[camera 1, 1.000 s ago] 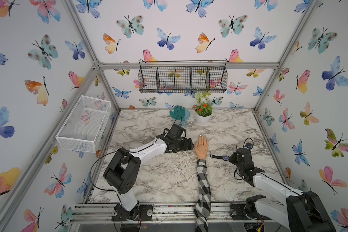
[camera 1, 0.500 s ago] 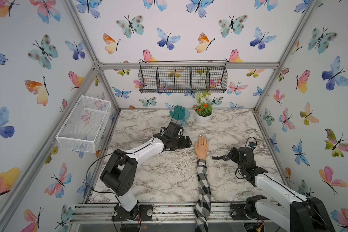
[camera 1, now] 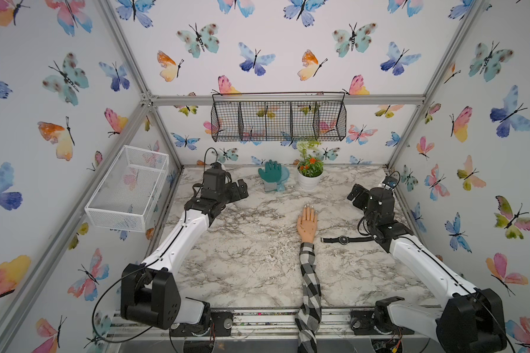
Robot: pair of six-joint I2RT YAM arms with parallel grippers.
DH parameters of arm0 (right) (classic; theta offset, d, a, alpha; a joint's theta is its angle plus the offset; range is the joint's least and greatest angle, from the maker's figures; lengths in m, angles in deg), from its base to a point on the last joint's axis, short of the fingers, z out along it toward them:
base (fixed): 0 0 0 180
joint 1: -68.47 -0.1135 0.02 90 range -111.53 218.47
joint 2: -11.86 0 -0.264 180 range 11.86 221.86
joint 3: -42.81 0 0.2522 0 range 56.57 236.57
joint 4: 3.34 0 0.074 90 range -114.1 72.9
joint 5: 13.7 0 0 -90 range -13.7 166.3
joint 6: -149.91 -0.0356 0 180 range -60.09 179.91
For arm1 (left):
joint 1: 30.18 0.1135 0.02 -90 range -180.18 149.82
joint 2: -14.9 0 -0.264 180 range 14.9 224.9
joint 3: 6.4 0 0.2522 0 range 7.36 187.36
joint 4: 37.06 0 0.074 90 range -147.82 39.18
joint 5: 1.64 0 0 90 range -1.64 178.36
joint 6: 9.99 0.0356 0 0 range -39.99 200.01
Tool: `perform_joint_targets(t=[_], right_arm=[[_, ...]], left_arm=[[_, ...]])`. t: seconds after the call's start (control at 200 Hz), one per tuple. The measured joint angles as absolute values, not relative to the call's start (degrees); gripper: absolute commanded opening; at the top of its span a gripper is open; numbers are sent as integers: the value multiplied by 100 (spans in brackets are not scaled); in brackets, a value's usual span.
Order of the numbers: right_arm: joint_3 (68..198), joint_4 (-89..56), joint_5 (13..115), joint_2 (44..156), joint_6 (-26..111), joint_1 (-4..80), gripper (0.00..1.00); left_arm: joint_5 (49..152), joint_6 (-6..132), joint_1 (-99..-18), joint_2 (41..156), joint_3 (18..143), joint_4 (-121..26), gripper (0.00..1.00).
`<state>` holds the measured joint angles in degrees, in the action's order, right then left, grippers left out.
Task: Take off the watch
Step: Reset both arms
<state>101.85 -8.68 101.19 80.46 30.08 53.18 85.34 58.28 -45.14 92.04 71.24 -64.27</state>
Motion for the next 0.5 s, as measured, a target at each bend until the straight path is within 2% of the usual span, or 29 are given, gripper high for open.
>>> perform_joint_targets(t=[0.22,0.395,0.5], right_arm=[[9960,55,10427,8411,4586,5366,99],[9376,625,10451,8448,5124,5624,98],[8948,960,10458,8645,5305,5827,99]], left_arm=[[6792,7073,-4401,8151,5765,-5354,98],[6715,7255,-3524,7613,4005,-4143,98],[6748,7272,-3330,7620,2840,-3061,98]])
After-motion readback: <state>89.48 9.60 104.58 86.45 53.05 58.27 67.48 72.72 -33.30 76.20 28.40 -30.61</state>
